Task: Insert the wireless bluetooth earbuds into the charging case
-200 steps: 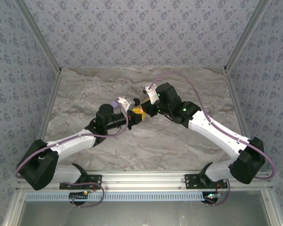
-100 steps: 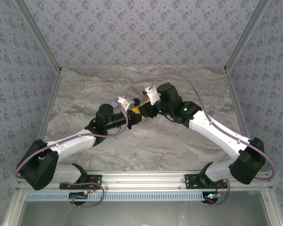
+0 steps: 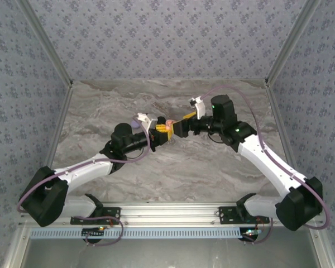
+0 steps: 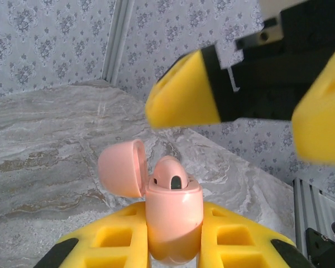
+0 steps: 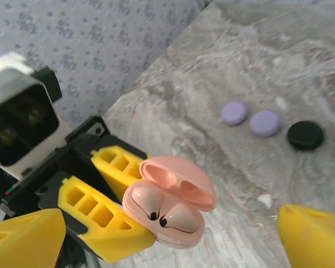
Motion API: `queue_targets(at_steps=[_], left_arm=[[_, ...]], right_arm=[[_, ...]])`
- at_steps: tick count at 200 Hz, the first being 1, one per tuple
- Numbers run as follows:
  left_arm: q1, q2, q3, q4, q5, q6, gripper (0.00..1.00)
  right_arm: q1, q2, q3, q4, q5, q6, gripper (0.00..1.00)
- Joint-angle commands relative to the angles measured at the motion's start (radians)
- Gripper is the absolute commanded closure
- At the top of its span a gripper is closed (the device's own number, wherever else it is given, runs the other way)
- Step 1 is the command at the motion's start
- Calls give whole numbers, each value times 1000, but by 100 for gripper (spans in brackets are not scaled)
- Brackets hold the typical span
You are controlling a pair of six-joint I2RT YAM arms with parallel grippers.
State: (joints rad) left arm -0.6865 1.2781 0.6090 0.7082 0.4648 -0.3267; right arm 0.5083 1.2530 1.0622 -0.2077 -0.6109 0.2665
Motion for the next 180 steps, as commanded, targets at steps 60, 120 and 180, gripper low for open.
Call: queue_targets(at_steps=[60,120,180], left_arm=[[4,-28,31,28,26,-2,100],[4,-27,38,-10,6,11,100],[4,-43,40,-44,-13,13,100]], right_arm=[[28,65,23,116,-200,59,0],[31,-15,1,116,-214,31,0],[31,-48,2,-13,-65,-33,0]])
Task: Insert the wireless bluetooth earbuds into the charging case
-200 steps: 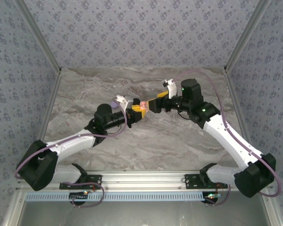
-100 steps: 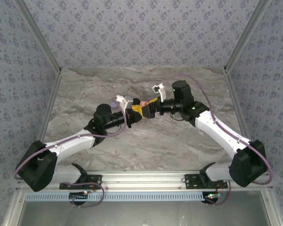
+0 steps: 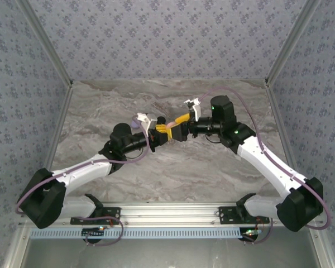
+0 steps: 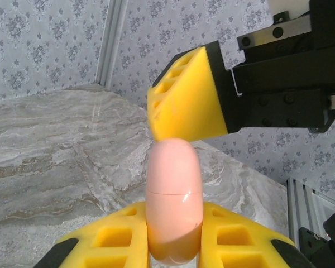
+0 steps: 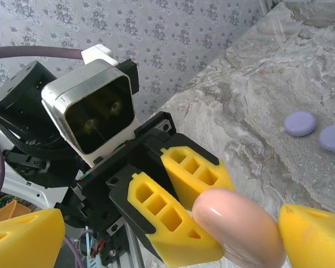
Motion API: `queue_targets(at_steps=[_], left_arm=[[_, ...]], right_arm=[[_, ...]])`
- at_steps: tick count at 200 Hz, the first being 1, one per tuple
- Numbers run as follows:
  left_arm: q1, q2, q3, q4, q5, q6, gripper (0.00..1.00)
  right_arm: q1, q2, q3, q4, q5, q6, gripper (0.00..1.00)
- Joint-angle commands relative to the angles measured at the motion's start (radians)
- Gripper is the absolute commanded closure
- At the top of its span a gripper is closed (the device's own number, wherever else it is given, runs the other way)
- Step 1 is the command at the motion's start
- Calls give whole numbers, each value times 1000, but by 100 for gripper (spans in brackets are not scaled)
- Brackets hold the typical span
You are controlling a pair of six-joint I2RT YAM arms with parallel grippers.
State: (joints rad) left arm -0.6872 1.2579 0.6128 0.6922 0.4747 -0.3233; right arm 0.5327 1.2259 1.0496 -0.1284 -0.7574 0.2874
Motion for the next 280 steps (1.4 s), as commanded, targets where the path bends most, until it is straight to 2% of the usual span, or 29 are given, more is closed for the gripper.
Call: queue_targets(at_steps=[1,39,66,108,143,186,233,280], left_arm=[[6,-23,38,-31,-25,10,100],[7,-34,44,-205,-127,-11,100],[29,7,25,-286,-195,-96,100],[94,179,24,-289,-170,-254,100],[108,330,69,-260,-148,-321,100],[108,436,104,-257,-185,-358,100],[109,472,123,-332,-240,-342,71],[114,416,122,-378,-273,-295,51]], right_arm=[[6,-21,16,-99,90,-56,0],[-7,-72,48,-249,456,-89,0],[-53,-82,45,-333,607,-51,0],[-103,-89,-16,-343,595,-3,0],[-111,-88,-26,-360,595,1,0],[-119,-94,-39,-375,601,1,0],[-147,-109,-48,-387,601,-5,0],[-212,-165,-78,-391,634,-33,0]])
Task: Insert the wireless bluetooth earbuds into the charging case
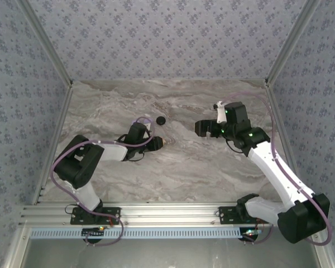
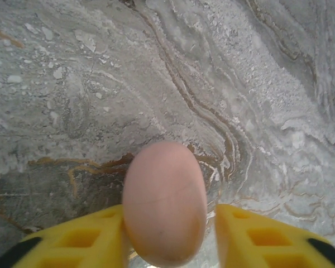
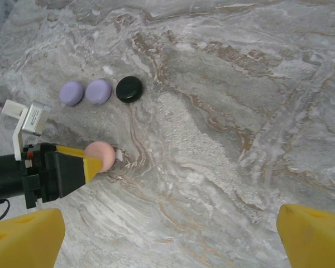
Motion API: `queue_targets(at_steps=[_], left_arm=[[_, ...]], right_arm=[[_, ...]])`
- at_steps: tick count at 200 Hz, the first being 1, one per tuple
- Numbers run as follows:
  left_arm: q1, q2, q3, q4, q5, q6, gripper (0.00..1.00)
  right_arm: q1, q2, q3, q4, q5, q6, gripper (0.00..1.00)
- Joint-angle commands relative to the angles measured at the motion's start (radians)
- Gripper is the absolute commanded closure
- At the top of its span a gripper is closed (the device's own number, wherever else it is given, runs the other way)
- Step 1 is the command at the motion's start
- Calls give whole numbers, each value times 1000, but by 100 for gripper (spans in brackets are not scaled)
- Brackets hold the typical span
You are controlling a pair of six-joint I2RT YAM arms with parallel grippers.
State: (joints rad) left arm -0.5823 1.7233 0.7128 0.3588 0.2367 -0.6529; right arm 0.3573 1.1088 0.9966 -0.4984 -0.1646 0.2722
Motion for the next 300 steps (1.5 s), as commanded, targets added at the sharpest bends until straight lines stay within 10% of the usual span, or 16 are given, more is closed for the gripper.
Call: queue_targets(at_steps=[1,96,148,197,300], left_arm=[[9,-53,23,-47,-37,38,51],[58,-614,-57,-295,-514,324,11],[204,-824,-237,-169,-733,444,6],[332,-831,-281,-133,-722,542,4],[468,-589,-488,372,-507,692,3]], right_arm=[[-39,-50,-27,-20,43,-19,0],[-303,-385,-451,291,455,70,0],[-419,-196,-650,752,409,-36,0],[-353,171,-699,1237,311,-237,0],[-396,411,-603,1296,168,-293,0]])
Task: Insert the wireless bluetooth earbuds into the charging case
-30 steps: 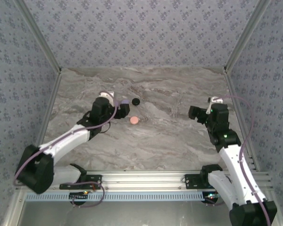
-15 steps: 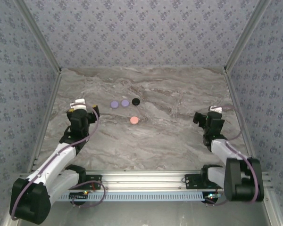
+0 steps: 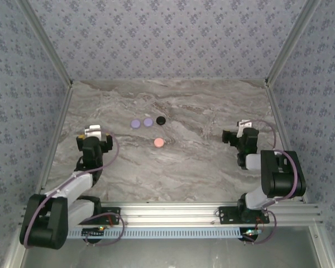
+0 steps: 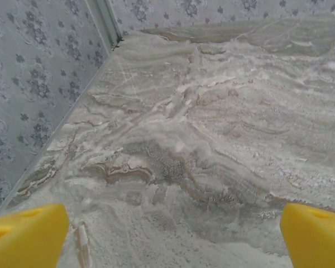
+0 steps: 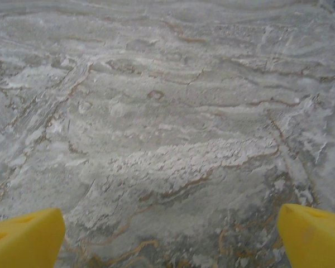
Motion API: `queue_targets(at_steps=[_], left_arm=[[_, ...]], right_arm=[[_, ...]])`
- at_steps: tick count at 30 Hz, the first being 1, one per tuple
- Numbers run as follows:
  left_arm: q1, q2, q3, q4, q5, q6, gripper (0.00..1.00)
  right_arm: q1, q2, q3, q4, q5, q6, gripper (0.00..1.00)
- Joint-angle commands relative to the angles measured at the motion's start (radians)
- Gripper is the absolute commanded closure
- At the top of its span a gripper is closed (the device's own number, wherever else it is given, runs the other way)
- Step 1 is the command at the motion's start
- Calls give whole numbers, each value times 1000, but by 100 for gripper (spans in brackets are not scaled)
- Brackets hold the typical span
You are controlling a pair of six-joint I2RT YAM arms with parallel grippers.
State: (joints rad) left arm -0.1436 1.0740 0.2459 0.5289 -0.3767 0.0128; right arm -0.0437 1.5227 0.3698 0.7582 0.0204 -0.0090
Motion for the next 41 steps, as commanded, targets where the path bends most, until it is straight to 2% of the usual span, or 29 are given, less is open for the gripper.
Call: queue_targets(at_steps=[1,11,13,14,15,17,19,21,26,41], left_arm=[[29,64,-22,208,109,27,2],[89,379,9,501,289,32,1],[89,476,3,625,299,42,1],[89,465,8,599,296,41,1],[94,431,31,495,304,33,1],[105,457,64,482,317,26,1],[125,452,150,296,316,-7,1],[190,456,162,289,392,-58,1],[159,459,167,283,335,-36,1],[156,458,167,283,328,-33,1]], right_arm=[[5,-4,25,37,-17,-12,0],[6,-3,26,36,-14,-13,0],[6,-3,27,36,-14,-13,0],[6,-2,26,36,-13,-14,0],[6,-3,26,35,-14,-13,0],[6,-4,26,36,-13,-14,0],[7,-4,27,36,-14,-14,0],[6,-3,27,36,-13,-14,0],[6,-3,27,36,-13,-14,0],[5,-2,26,36,-13,-14,0]])
